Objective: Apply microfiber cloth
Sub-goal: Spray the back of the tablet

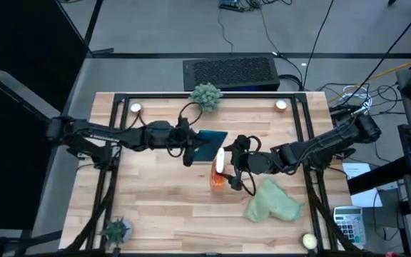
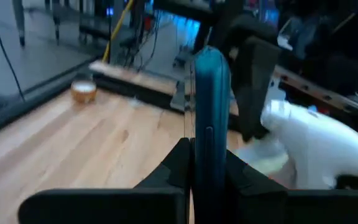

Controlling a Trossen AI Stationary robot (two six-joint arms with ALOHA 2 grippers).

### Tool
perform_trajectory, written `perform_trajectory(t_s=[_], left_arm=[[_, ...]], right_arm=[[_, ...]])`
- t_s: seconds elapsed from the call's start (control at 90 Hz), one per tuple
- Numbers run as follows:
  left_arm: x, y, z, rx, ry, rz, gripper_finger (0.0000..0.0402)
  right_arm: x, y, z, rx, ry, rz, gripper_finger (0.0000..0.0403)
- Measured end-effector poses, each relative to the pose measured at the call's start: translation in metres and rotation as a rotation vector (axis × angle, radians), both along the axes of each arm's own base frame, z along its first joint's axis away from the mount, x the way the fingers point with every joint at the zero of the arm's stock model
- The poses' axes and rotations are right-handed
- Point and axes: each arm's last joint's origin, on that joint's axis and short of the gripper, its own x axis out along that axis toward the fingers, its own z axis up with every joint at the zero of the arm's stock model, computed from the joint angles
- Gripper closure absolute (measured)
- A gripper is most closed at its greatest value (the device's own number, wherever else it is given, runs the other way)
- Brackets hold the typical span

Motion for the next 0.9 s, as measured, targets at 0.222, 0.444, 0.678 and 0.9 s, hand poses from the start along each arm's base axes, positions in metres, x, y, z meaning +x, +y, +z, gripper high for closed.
perform_trajectory(t_s=[0.222,0.444,0.678,0.9], left_arm=[[0.014,0.006,0.001,0.026,-0.188,-0.035,0.0389],[0.024,0.006,0.002,0.002,-0.209,-0.086,0.0389],[0.027,0.005,0.003,0.001,-0.211,-0.093,0.0389],[0.027,0.005,0.003,0.001,-0.210,-0.103,0.0389]], right_arm=[[0.001,0.001,-0.001,0.003,-0.004,0.006,0.0007],[0.002,0.001,0.000,-0.007,-0.007,0.011,0.0024],[0.002,0.001,-0.001,-0.009,-0.005,0.008,0.0090],[0.001,0.001,-0.001,-0.006,0.001,0.009,0.0174]])
